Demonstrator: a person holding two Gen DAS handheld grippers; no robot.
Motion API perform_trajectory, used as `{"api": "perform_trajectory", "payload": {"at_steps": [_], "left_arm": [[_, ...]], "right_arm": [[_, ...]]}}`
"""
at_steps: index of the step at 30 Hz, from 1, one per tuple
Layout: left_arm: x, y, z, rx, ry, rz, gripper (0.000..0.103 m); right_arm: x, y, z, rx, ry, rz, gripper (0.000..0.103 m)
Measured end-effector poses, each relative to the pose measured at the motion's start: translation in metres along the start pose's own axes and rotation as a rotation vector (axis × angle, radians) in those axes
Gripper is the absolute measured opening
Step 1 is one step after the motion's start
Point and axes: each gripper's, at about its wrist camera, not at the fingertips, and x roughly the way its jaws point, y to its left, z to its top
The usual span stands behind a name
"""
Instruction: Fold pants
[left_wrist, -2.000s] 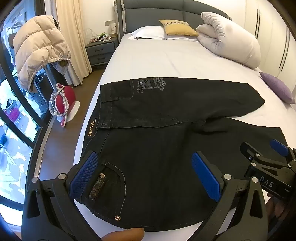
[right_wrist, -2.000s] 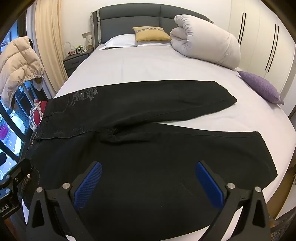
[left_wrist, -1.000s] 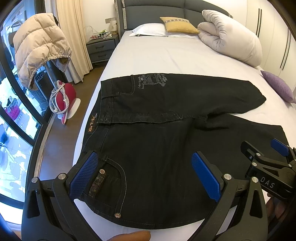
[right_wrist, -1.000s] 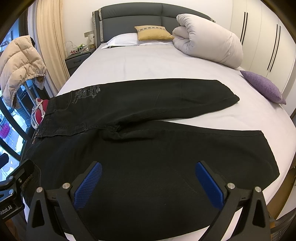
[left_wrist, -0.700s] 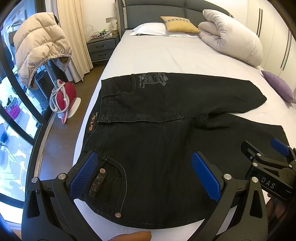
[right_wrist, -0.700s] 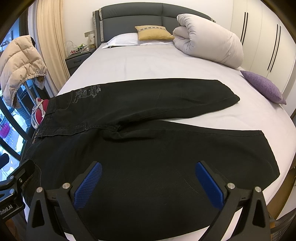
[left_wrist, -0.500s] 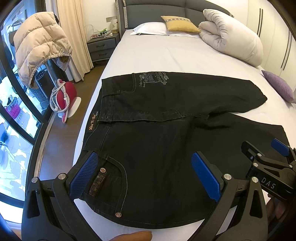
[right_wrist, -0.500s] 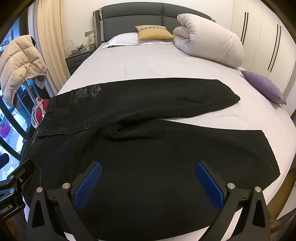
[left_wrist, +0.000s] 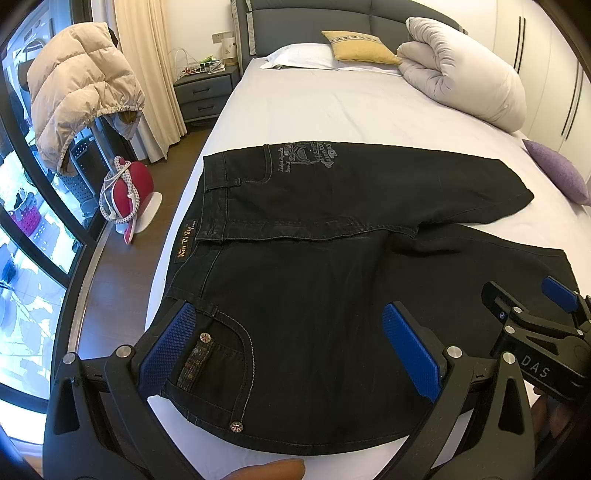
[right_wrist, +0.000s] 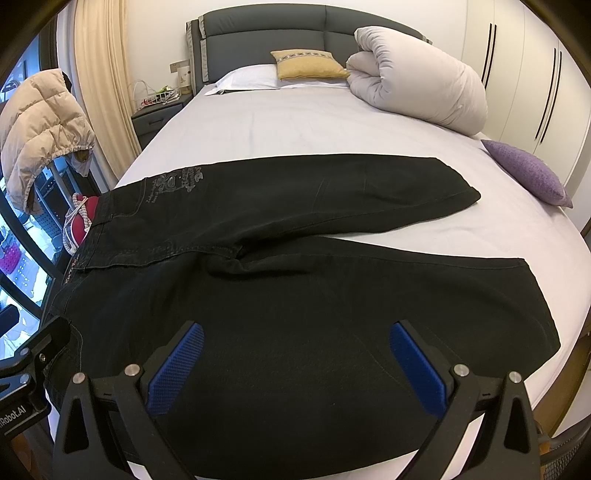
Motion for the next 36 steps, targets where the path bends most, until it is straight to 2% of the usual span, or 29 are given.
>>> {"api": "perform_trajectory", "payload": {"at_steps": [31, 36], "left_arm": [[0.011, 0.008, 0.0, -0.014, 0.019, -0.022, 0.103], [0.019, 0.015, 0.007, -0.031, 0.036, -0.069, 0.103]], "right_arm": [[0.008, 0.005, -0.004, -0.019, 0.024, 0.007, 0.103], [0.013, 0.004, 0.001, -0.026, 0.018, 0.024, 0.103]]}}
